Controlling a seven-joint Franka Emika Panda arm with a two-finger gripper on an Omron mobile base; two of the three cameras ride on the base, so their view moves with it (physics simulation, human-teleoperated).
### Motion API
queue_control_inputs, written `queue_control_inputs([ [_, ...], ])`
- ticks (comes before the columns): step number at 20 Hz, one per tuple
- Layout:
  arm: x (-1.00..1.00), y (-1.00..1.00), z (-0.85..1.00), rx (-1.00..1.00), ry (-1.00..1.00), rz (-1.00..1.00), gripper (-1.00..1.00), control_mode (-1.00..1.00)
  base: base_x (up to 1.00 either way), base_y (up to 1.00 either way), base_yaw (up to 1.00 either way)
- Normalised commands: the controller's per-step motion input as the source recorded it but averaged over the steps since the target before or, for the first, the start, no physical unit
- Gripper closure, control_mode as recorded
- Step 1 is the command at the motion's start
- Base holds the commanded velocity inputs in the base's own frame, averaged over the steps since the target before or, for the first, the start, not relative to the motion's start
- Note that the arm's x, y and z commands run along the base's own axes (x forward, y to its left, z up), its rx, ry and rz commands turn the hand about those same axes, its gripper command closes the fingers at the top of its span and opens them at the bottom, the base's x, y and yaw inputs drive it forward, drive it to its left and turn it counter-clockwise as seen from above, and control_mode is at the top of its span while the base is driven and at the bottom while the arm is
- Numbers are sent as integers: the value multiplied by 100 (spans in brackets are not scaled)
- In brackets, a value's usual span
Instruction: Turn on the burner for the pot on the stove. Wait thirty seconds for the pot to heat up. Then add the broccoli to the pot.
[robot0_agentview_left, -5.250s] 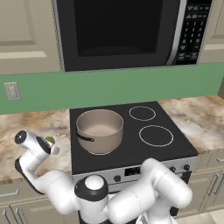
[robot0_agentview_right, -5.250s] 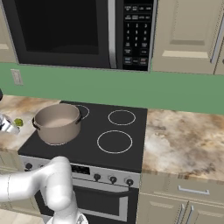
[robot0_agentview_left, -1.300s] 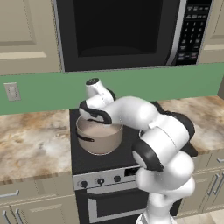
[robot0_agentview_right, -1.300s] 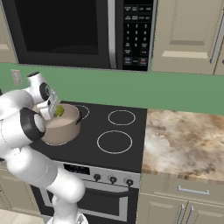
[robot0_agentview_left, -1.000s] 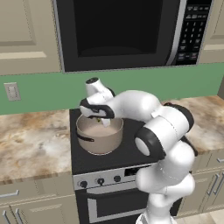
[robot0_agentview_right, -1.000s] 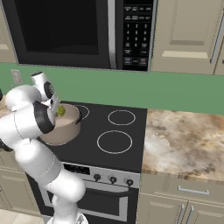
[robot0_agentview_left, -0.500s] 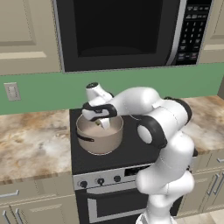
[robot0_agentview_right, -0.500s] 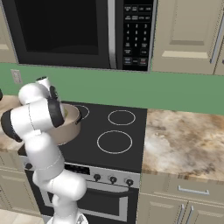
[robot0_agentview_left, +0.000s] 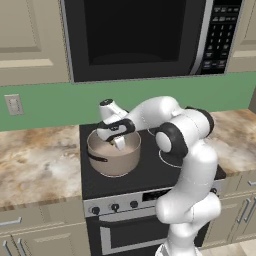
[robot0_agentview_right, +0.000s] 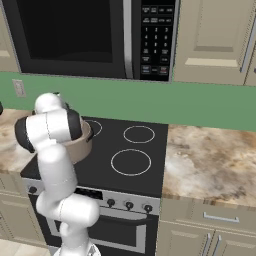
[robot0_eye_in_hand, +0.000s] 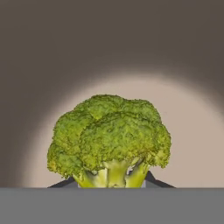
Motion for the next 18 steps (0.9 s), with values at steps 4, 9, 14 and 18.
queue_control_inputs([
  [4,46,0,-15,0,3,2,100,-100,0,0,0],
  [9,33,0,-29,1,4,1,100,-100,0,0,0],
  [14,-1,1,-14,1,0,0,-100,-100,0,0,0],
  [18,-41,-7,0,0,-7,0,-100,-100,0,0,0],
])
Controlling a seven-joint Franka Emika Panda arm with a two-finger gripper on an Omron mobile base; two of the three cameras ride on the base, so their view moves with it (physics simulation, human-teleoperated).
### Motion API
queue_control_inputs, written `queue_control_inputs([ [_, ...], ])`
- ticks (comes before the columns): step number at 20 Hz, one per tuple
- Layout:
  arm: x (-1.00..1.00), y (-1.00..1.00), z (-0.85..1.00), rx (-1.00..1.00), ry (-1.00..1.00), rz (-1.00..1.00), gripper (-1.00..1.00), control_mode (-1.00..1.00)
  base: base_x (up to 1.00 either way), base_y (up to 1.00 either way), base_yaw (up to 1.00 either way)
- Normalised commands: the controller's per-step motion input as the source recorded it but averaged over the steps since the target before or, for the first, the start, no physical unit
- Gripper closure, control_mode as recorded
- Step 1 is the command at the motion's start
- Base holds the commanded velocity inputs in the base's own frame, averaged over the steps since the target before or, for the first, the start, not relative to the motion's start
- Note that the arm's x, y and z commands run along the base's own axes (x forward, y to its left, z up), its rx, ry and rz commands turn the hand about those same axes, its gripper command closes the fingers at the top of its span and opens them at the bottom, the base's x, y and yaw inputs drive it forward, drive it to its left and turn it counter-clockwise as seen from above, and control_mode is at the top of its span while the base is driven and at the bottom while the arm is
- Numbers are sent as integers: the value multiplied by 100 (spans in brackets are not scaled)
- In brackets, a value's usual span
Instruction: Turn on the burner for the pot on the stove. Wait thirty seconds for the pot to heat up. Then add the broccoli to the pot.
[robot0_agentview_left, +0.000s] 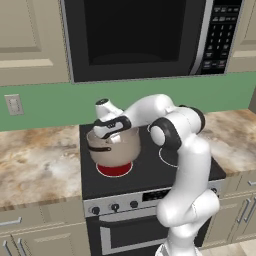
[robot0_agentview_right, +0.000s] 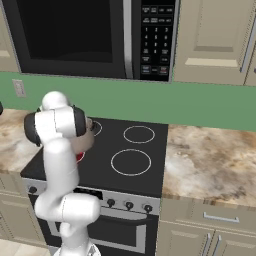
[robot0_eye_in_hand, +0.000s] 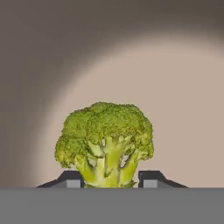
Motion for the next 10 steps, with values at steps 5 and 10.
queue_control_inputs([
  [5,-56,-16,0,1,-8,0,-100,-100,0,0,0],
  [10,-69,-9,15,3,-8,0,-100,-100,0,0,0],
])
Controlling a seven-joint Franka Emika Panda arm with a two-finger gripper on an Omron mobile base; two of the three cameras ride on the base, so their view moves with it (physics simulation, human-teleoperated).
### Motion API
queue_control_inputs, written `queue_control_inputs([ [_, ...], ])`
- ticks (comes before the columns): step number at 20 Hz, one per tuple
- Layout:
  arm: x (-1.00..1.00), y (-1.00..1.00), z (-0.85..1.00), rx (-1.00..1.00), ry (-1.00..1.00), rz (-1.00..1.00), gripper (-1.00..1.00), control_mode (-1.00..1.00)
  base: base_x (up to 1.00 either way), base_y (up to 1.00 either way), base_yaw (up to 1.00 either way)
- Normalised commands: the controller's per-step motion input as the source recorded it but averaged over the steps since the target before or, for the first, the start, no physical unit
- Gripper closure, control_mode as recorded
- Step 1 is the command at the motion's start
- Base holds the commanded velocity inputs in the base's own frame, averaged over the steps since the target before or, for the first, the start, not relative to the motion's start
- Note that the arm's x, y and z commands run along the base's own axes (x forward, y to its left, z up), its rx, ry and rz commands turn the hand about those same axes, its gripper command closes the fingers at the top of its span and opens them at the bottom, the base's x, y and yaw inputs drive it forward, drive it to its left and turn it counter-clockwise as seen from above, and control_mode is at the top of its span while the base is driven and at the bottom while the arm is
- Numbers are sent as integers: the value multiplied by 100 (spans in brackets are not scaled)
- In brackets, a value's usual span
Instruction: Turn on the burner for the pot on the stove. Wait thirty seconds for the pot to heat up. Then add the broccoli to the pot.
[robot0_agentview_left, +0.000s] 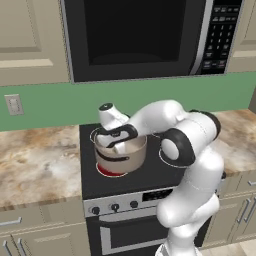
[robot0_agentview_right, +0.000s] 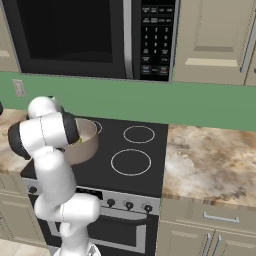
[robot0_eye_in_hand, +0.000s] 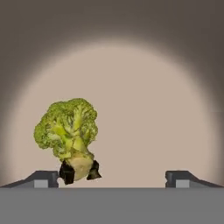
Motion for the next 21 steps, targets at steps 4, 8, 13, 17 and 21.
queue_control_inputs([
  [4,-45,-5,60,5,-4,0,-100,-100,0,0,0],
  [8,-26,0,85,2,-1,0,-100,-100,0,0,0],
  [13,-32,0,56,1,-2,0,-100,-100,0,0,0],
  [17,-44,0,15,0,-12,0,-100,-100,0,0,0],
  [21,-38,0,6,0,-16,0,-100,-100,0,0,0],
])
